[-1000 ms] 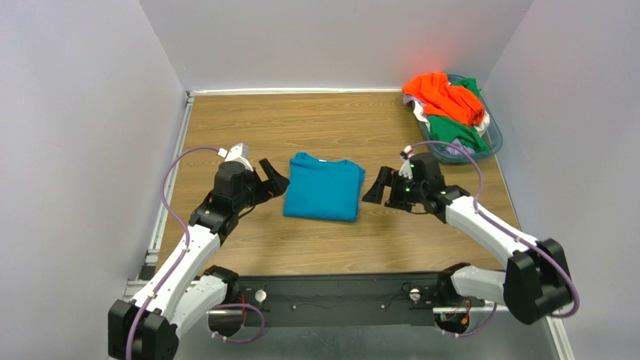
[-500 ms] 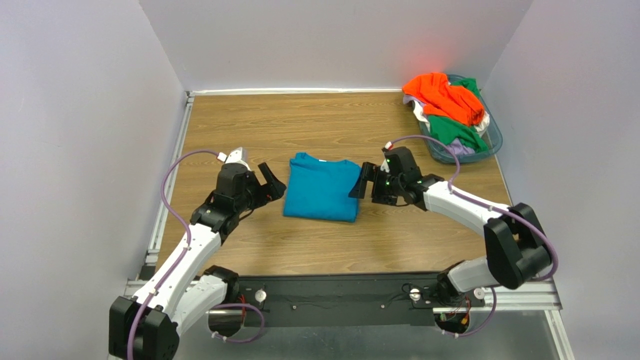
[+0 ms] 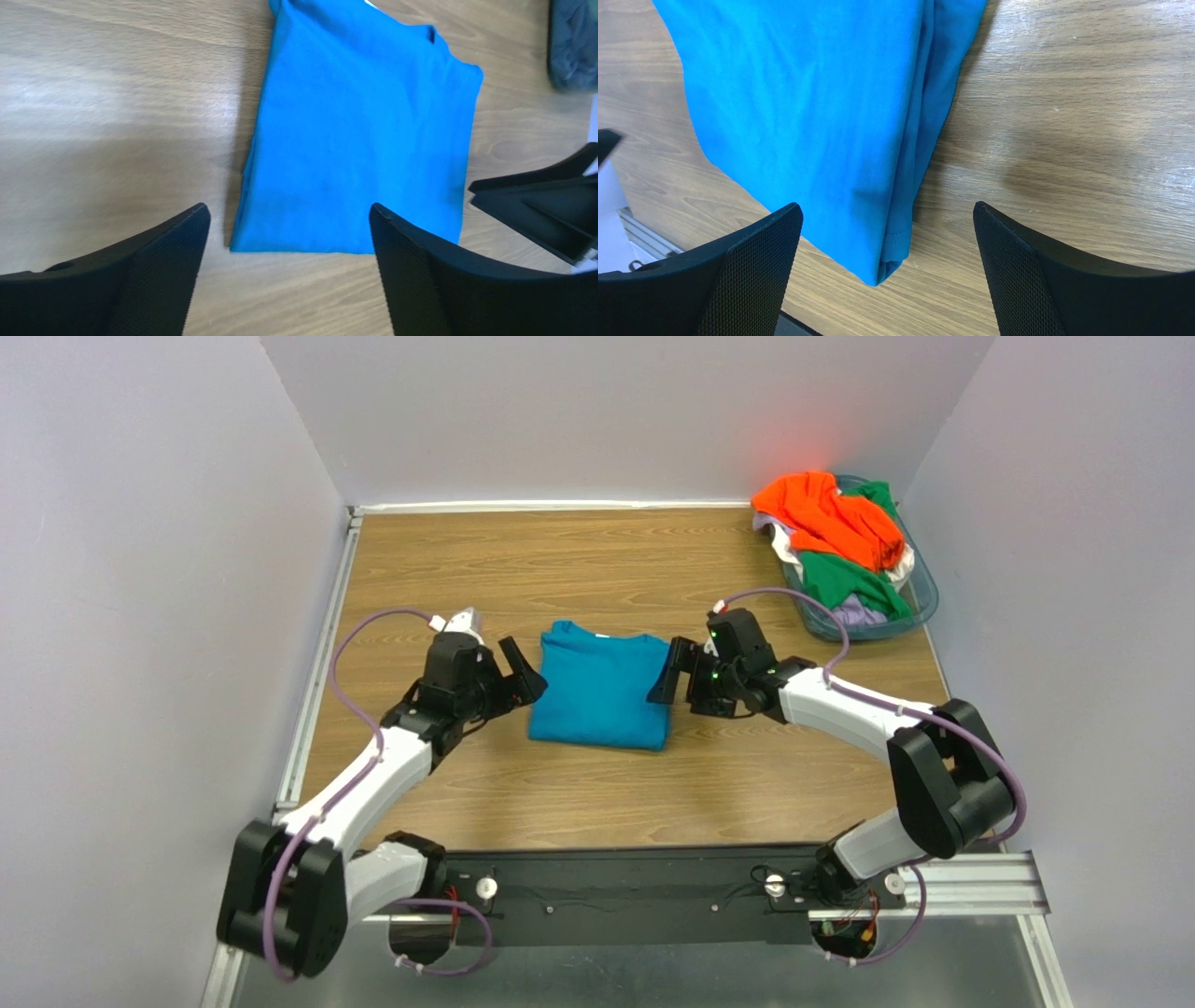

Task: Fold and stack the t-shirts
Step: Neatly place the folded tshirt to the corner

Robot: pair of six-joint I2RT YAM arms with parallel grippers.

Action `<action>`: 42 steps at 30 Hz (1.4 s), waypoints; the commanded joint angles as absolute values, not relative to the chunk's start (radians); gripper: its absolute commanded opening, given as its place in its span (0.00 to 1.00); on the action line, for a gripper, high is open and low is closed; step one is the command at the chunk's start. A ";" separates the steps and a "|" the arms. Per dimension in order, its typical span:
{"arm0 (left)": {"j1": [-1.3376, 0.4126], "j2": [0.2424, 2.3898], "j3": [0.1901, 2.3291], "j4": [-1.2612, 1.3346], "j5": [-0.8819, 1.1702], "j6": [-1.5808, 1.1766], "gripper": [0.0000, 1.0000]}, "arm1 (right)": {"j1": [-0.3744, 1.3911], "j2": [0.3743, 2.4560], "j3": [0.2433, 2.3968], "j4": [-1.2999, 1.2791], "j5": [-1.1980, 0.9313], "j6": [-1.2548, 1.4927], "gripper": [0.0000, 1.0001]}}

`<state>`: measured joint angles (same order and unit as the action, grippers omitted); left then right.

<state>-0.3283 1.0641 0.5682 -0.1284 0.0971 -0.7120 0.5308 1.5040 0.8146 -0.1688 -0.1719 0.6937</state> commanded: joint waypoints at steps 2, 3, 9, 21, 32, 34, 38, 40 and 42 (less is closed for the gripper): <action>-0.328 1.265 0.590 0.049 0.187 -0.678 0.85 | 0.537 1.482 0.830 -0.149 -0.149 0.709 0.97; -0.330 1.290 0.601 0.049 0.190 -0.673 0.82 | 0.537 1.479 0.828 -0.150 -0.150 0.710 0.97; -0.331 1.428 0.655 0.071 0.186 -0.630 0.73 | 0.537 1.456 0.821 -0.152 -0.149 0.706 0.97; -0.353 1.577 0.667 0.107 0.195 -0.612 0.46 | 0.537 1.434 0.821 -0.152 -0.153 0.701 0.98; -0.371 1.626 0.696 0.078 0.141 -0.621 0.00 | 0.537 1.408 0.796 -0.155 -0.124 0.698 1.00; -0.371 1.600 0.709 0.016 0.088 -0.627 0.00 | 0.537 1.402 0.792 -0.153 -0.120 0.693 1.00; -0.365 1.559 0.770 -0.168 -0.197 -0.681 0.00 | 0.537 1.388 0.788 -0.164 -0.098 0.675 1.00; -0.351 1.566 0.817 -0.239 -0.283 -0.702 0.00 | 0.535 1.382 0.785 -0.169 -0.083 0.667 1.00; -0.318 1.578 0.834 -0.285 -0.330 -0.700 0.00 | 0.529 1.376 0.782 -0.175 -0.072 0.655 1.00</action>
<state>-0.3599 1.5841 0.7956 -0.1116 -0.0887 -0.6731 0.5308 1.4055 0.7990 -0.1661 -0.1318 0.6861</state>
